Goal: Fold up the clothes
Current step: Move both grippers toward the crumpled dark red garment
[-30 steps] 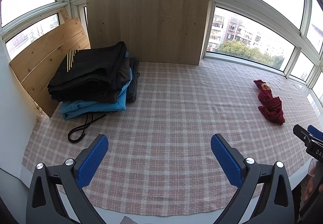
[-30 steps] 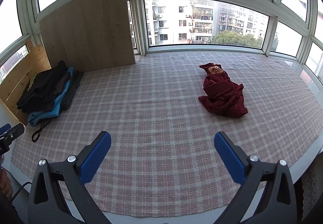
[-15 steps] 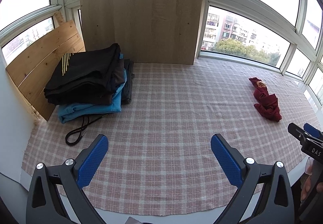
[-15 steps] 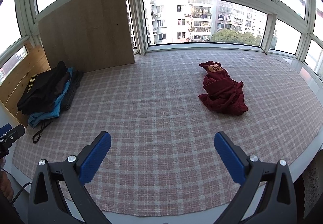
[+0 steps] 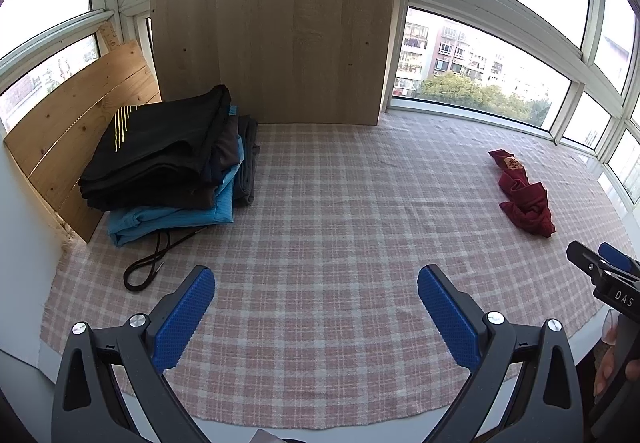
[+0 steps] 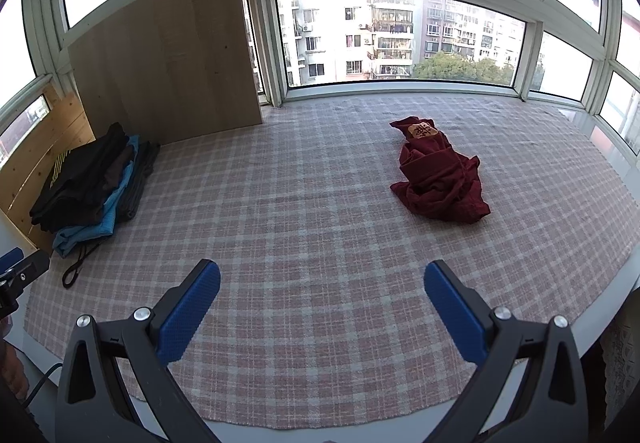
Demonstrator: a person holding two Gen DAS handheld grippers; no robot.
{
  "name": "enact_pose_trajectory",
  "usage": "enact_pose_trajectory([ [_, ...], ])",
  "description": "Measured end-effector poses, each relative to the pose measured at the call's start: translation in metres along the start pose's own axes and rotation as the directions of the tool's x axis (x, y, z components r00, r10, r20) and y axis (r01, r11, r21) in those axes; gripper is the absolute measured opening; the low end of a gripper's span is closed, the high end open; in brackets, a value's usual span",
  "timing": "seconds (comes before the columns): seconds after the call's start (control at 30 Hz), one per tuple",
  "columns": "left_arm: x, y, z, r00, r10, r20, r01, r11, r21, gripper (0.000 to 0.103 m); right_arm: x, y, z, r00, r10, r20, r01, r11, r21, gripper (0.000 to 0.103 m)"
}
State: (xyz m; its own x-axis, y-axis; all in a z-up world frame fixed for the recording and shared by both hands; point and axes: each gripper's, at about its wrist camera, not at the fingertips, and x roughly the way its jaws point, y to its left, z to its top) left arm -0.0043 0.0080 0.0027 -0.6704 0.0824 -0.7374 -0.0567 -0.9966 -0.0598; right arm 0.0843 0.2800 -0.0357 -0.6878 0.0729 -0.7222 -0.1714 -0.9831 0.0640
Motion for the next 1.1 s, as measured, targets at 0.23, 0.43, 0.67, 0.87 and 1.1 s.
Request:
enact_pose_trajectory([
  [0.23,0.004,-0.005,0.000,1.000,-0.013,-0.006,0.013,1.000,0.013,0.102,0.000,-0.003,-0.001,1.000,-0.015,-0.004,0.015,1.000,0.006,0.103],
  [0.43,0.006,-0.010,0.003,1.000,-0.025,-0.011,0.025,0.999,0.024,0.102,0.000,-0.007,0.001,1.000,-0.025,-0.005,0.025,1.000,0.019,0.103],
  [0.67,0.012,-0.020,0.008,0.998,-0.057,-0.017,0.058,0.997,0.050,0.102,0.000,-0.013,0.000,0.998,-0.064,-0.013,0.064,0.998,0.026,0.103],
  [0.87,0.021,-0.037,0.015,0.995,-0.098,-0.026,0.100,0.993,0.068,0.102,-0.001,-0.030,0.001,0.994,-0.110,-0.028,0.111,0.993,0.039,0.103],
  [1.1,0.031,-0.071,0.024,0.991,-0.130,-0.034,0.133,0.985,0.111,0.102,0.000,-0.055,0.007,0.988,-0.152,-0.041,0.154,0.987,0.056,0.103],
])
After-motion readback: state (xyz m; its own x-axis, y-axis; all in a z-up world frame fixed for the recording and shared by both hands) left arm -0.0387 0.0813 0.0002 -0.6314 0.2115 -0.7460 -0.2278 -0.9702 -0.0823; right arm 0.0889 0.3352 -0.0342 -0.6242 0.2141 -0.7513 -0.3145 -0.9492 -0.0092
